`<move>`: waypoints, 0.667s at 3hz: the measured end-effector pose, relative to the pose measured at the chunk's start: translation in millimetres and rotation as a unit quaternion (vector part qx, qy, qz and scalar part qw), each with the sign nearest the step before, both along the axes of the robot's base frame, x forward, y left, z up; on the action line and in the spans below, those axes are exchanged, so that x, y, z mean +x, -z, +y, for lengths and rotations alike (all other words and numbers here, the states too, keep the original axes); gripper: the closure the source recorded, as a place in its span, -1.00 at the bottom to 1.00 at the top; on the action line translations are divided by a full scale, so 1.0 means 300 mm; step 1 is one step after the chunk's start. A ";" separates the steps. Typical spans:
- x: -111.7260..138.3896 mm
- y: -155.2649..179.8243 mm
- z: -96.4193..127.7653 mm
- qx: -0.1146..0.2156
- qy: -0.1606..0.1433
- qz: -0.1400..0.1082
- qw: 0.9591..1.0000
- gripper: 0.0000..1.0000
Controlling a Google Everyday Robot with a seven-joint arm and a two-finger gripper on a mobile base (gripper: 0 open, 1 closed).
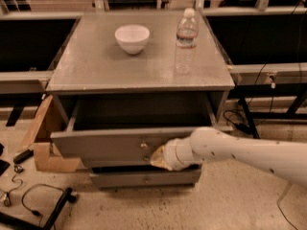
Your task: Close top drawer
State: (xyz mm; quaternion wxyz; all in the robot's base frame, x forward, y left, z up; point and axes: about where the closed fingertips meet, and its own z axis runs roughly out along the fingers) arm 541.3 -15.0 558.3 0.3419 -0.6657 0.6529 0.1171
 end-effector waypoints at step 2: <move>0.099 -0.047 0.013 0.005 0.002 -0.016 1.000 1.00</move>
Offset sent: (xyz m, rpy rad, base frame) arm 0.1769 0.0194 0.0818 0.0565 -0.1815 -0.0222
